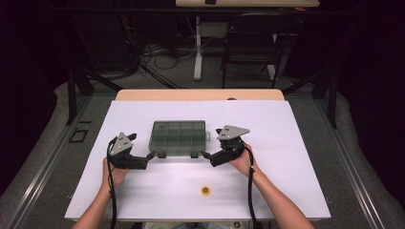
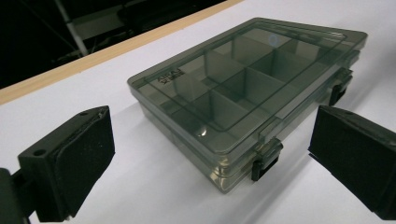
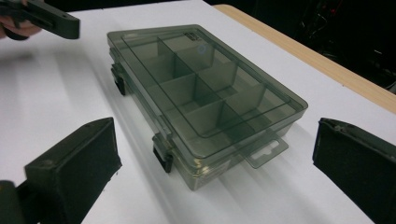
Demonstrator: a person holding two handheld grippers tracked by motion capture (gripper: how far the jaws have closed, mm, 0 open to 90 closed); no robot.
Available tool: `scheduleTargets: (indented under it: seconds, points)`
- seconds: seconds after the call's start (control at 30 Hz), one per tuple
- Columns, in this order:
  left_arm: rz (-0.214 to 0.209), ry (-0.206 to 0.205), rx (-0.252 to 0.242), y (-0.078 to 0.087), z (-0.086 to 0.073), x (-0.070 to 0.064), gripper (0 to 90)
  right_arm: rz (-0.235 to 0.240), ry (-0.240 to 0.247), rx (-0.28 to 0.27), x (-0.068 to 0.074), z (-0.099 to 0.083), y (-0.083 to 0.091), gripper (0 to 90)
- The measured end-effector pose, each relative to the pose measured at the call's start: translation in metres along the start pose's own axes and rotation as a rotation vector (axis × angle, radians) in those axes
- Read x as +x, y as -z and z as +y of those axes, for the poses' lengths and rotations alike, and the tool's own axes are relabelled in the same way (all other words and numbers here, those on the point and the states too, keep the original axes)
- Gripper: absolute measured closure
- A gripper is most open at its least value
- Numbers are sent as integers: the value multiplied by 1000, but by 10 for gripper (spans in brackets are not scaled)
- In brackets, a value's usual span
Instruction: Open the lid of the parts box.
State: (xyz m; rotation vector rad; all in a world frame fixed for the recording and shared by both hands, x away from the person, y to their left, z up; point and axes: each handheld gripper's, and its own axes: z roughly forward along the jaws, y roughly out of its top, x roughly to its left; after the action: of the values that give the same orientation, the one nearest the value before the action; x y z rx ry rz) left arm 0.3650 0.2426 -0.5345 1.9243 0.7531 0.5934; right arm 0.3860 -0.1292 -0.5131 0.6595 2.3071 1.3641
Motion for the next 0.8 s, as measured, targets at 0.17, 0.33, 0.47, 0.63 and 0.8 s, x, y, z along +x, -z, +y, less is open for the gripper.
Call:
scheduleTargets:
  seconds: [0.17,0.33,0.47,0.63,0.8]
  points:
    - [-23,-6,-8,-4,-2,5,9,18,0,27,-5,1,-6,0]
    - [-20,-13,5,-6,-3,6,2,14,6,39,-7,-1,-9,0]
    - [-11,-24,25,-8,-3,7,2,22,7,52,-7,-1,-12,0]
    - [-7,-37,39,-8,0,8,2,29,-4,67,-7,-4,-12,0]
    - [-13,-54,78,-12,-4,10,1,42,-2,82,-5,-7,-15,0]
